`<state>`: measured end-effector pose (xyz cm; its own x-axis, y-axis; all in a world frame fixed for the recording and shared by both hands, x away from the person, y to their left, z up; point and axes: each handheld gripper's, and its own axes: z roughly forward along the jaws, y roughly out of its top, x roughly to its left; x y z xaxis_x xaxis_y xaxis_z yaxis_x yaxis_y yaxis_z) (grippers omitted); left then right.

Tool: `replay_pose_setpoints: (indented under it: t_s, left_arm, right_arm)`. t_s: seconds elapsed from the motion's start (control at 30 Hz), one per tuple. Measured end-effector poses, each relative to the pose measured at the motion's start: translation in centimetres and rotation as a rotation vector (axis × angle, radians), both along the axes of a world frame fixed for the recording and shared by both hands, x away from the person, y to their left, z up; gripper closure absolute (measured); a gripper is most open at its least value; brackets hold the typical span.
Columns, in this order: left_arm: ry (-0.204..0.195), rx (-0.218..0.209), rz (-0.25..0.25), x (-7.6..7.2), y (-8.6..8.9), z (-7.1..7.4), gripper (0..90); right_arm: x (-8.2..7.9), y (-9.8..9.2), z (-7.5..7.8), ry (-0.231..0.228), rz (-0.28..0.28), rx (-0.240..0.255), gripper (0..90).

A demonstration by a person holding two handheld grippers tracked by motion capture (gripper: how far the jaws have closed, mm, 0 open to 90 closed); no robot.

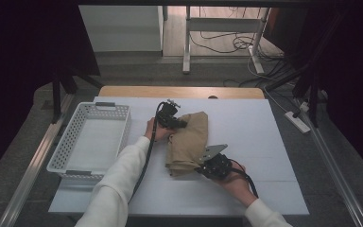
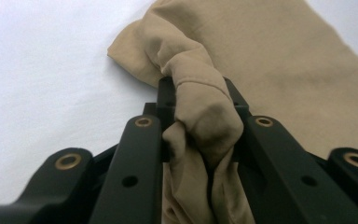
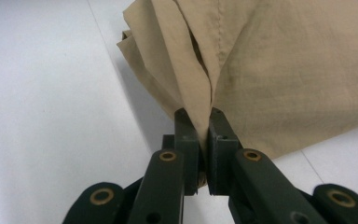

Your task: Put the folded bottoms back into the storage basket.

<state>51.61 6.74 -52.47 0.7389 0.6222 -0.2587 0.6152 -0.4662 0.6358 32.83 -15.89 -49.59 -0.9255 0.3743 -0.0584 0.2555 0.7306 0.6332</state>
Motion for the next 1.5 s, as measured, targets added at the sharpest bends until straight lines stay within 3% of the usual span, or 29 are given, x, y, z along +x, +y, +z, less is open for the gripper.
replay_pose_setpoints:
  t_s: [0.4, 0.63, 1.5]
  left_arm:
    - [-0.058, -0.014, -0.028, -1.2, 0.3, 2.7, 75.8]
    - [-0.086, -0.029, -0.02, -2.0, 0.8, 4.1, 75.8]
    - [-0.121, -0.063, -0.007, -3.7, 2.5, 6.6, 75.9]
  right_arm:
    - [-0.3, -0.5, 1.0, -0.014, -0.012, 0.068, 84.9]
    - [-0.5, -0.6, 1.6, -0.036, -0.016, 0.096, 84.9]
    - [-0.9, -0.6, 2.3, -0.066, -0.006, 0.166, 84.9]
